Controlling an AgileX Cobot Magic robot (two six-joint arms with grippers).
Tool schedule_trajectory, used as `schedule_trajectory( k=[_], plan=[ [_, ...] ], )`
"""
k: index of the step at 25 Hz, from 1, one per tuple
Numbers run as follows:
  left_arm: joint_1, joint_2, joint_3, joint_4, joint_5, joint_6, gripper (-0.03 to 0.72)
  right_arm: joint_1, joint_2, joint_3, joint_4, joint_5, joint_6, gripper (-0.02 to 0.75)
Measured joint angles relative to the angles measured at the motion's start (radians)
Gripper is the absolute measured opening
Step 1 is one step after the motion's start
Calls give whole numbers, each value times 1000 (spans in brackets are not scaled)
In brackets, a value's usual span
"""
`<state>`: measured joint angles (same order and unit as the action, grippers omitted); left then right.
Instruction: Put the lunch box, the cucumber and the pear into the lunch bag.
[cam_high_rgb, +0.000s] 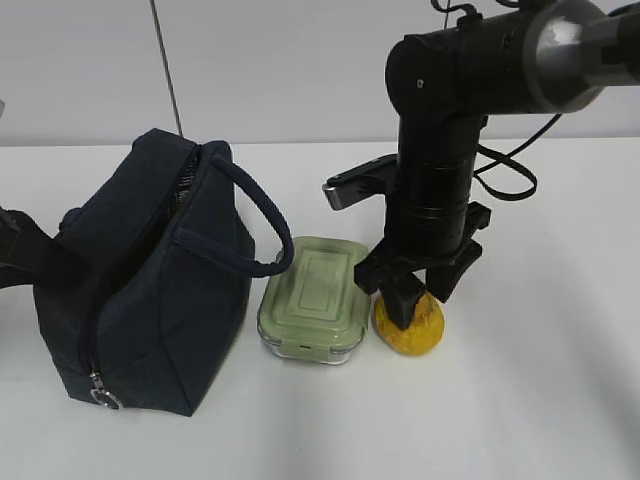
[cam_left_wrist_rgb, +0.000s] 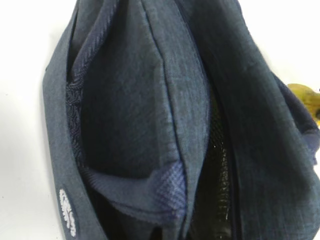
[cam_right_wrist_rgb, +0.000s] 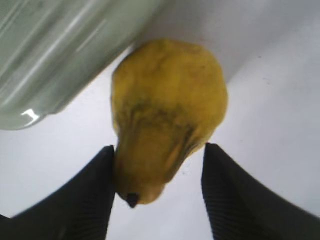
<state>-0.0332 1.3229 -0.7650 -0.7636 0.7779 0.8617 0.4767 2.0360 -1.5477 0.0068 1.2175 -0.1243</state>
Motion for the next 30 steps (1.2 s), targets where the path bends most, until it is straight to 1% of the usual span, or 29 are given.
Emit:
schedule_trajectory(
  k=[2, 4, 5, 7, 11, 14, 16, 17, 21, 22, 24, 26, 28, 30],
  plan=[
    [0, 0, 0, 0, 0, 0, -16, 0, 0, 0, -29, 0, 1, 300],
    [0, 0, 0, 0, 0, 0, -16, 0, 0, 0, -46, 0, 1, 202],
    [0, 0, 0, 0, 0, 0, -16, 0, 0, 0, -59, 0, 1, 168],
    [0, 0, 0, 0, 0, 0, -16, 0, 0, 0, -80, 0, 2, 148],
    [0, 0, 0, 0, 0, 0, -16, 0, -40, -10, -91, 0, 2, 146],
    [0, 0, 0, 0, 0, 0, -16, 0, -126, -66, -77, -2, 2, 143],
    [0, 0, 0, 0, 0, 0, -16, 0, -193, -119, 12, -30, -44, 143],
    [0, 0, 0, 0, 0, 0, -16, 0, -216, -147, 98, -60, -97, 142],
    [0, 0, 0, 0, 0, 0, -16, 7, -253, -218, 529, -190, -381, 140],
    [0, 0, 0, 0, 0, 0, -16, 18, -253, -221, 607, -221, -444, 139],
    [0, 0, 0, 0, 0, 0, -16, 43, -237, -222, 698, -262, -531, 139],
    [0, 0, 0, 0, 0, 0, -16, 75, -205, -222, 746, -289, -591, 137],
    [0, 0, 0, 0, 0, 0, -16, 107, -161, -222, 762, -310, -625, 136],
    [0, 0, 0, 0, 0, 0, -16, 129, -110, -222, 745, -314, -631, 136]
  ],
)
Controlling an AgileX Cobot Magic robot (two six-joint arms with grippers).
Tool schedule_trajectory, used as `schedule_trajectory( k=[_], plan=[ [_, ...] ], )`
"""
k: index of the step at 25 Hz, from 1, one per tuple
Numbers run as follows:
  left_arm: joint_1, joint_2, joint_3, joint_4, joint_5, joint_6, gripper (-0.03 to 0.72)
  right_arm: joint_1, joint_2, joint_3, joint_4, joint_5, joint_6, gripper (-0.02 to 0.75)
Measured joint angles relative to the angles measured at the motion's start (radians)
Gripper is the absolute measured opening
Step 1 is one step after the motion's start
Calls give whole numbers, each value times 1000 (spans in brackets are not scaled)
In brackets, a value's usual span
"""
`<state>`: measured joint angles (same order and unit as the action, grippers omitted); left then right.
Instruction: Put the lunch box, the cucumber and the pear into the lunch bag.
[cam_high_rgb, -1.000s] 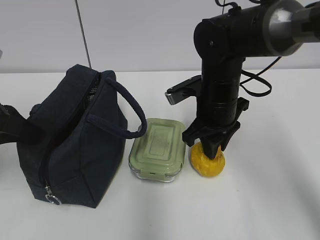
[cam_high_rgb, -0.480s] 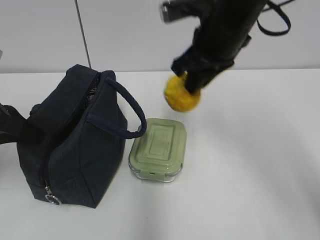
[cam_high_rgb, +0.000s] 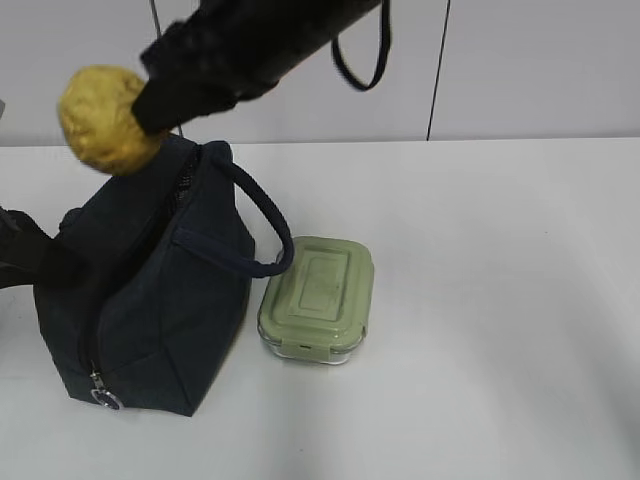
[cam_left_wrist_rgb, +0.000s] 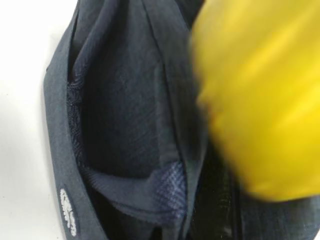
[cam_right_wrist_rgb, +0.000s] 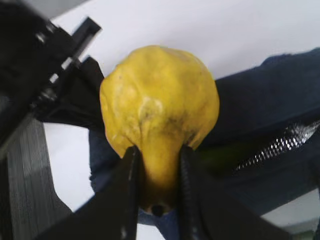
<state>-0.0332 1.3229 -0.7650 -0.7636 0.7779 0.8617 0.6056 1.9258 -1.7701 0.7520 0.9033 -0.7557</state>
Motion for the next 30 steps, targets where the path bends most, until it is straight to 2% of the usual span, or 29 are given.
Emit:
schedule_trajectory(
  k=[6, 10, 12, 14, 16, 18, 21, 24, 26, 28, 30],
  plan=[
    [0, 0, 0, 0, 0, 0, -16, 12, 89, 0, -299, 29, 192, 136],
    [0, 0, -1, -1, 0, 0, -16, 8, 94, 0, -289, 39, 209, 157],
    [0, 0, -1, -1, 0, 0, -16, 8, 94, -2, -245, 47, 187, 235],
    [0, 0, -1, -1, 0, 0, -16, 8, 94, -18, -222, 67, 180, 382],
    [0, 0, -1, -1, 0, 0, -16, 5, 94, -47, -217, 96, 181, 496],
    [0, 0, -1, -1, 1, 0, -16, -3, 84, -65, -235, 109, 210, 533],
    [0, 0, -1, -1, 1, 0, -16, -43, 42, -56, -326, 116, 298, 522],
    [0, 0, -1, -1, 1, 0, -16, -116, -33, 51, -351, 79, 373, 495],
    [0, 0, -1, -1, 1, 0, -16, -170, -84, 206, -305, -10, 406, 480],
    [0, 0, -1, -1, 1, 0, -16, -227, -133, 390, -214, -120, 424, 468],
    [0, 0, -1, -1, 3, 0, -16, -282, -170, 581, -40, -207, 363, 465]
  ],
)
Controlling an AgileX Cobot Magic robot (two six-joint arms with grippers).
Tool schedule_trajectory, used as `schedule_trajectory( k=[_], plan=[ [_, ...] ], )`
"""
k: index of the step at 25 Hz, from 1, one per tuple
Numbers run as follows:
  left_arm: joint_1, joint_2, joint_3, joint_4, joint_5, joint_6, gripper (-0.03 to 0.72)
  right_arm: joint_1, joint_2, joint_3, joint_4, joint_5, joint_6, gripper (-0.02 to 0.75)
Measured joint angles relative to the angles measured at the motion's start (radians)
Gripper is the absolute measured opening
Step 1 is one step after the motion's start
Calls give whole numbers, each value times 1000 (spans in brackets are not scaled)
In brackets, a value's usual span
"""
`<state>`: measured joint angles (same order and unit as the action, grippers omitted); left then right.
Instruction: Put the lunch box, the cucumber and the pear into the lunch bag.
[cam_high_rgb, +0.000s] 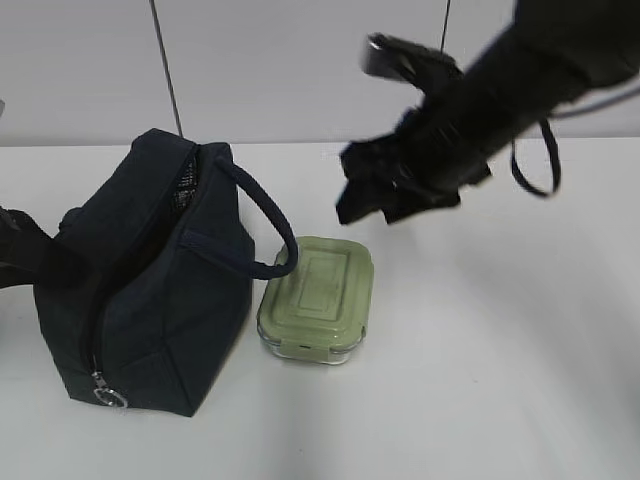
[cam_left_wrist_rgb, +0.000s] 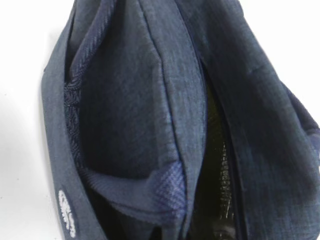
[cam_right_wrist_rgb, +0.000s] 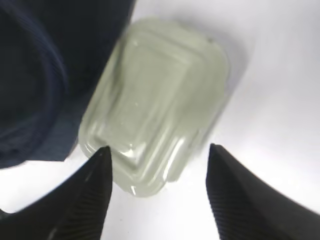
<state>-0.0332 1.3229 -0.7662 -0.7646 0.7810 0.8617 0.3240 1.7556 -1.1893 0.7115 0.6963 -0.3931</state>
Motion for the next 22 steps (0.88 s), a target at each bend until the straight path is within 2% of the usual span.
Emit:
schedule_trajectory(
  k=[3, 6, 8, 10, 14, 22],
  plan=[
    [0, 0, 0, 0, 0, 0, -16, -45, 0, 162, 271, -49, -202, 467],
    [0, 0, 0, 0, 0, 0, -16, -63, 36, 206, 500, -62, -340, 536],
    [0, 0, 0, 0, 0, 0, -16, -68, 72, 210, 604, -59, -417, 583],
    [0, 0, 0, 0, 0, 0, -16, -72, 110, 210, 694, -55, -483, 595],
    [0, 0, 0, 0, 2, 0, -16, -72, 163, 210, 821, -55, -564, 588],
    [0, 0, 0, 0, 2, 0, -16, -72, 248, 210, 934, -39, -701, 586]
  ],
)
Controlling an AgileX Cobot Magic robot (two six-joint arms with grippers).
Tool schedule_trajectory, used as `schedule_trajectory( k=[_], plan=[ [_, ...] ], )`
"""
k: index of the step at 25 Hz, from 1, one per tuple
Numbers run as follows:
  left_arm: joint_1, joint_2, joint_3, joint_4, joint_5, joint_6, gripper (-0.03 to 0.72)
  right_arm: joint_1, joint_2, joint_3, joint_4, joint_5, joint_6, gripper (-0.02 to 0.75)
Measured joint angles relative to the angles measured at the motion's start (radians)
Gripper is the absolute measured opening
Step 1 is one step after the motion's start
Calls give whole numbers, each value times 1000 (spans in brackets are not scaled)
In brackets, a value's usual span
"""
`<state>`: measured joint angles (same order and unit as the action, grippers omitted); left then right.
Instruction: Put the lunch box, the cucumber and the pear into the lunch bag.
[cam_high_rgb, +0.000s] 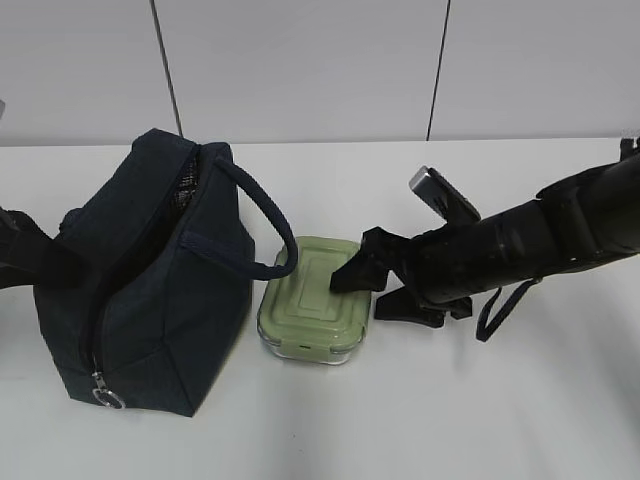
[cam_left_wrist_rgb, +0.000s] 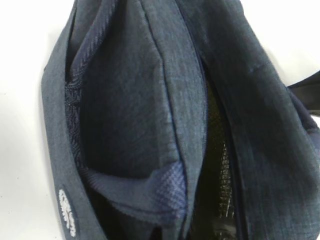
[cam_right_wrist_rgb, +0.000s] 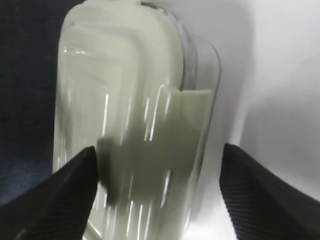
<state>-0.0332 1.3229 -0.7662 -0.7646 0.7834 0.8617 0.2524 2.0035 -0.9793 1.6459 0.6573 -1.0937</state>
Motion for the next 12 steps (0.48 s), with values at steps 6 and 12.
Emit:
schedule_trajectory(
  k=[6, 12],
  plan=[
    [0, 0, 0, 0, 1, 0, -16, 0, 106, -6, 149, 160, -138, 571],
    [0, 0, 0, 12, 2, 0, -16, -5, 129, -12, 173, 225, -142, 335]
  ],
)
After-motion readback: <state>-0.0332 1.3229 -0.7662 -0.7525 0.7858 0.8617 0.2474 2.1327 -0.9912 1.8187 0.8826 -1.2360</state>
